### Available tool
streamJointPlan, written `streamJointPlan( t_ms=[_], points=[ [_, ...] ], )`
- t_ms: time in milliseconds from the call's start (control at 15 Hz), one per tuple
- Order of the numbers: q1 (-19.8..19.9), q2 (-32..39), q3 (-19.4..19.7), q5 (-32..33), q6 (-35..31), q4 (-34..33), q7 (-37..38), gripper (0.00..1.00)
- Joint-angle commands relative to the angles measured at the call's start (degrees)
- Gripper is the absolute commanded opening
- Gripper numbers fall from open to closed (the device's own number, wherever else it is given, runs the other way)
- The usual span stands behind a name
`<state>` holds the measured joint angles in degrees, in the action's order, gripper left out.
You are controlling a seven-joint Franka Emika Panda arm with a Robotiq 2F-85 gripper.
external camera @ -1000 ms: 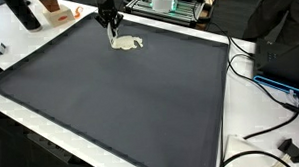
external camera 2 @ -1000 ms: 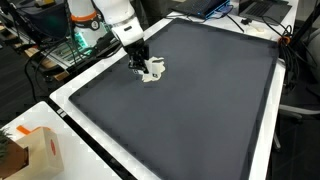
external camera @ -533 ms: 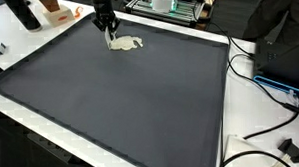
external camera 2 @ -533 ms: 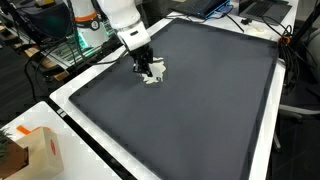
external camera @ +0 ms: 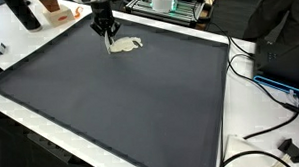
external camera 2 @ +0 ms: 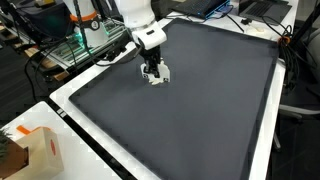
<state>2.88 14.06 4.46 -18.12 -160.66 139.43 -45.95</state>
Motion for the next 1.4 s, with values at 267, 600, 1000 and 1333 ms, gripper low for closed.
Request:
streamJointPlan(
  t_ms=[267, 600, 1000, 1333],
  points=[
    [7.21, 2.2, -4.96, 4.41, 1.79, 1.25, 1.57, 0.01],
    [11.95, 1.68, -8.17, -0.33, 1.17, 3.79, -4.65, 0.01],
    [10.87, -0.08, -5.09, 3.83, 0.79, 7.53, -2.19, 0.01],
    [12.07, -0.64, -5.82, 0.3, 0.75, 8.86, -5.44, 0.01]
  ],
)
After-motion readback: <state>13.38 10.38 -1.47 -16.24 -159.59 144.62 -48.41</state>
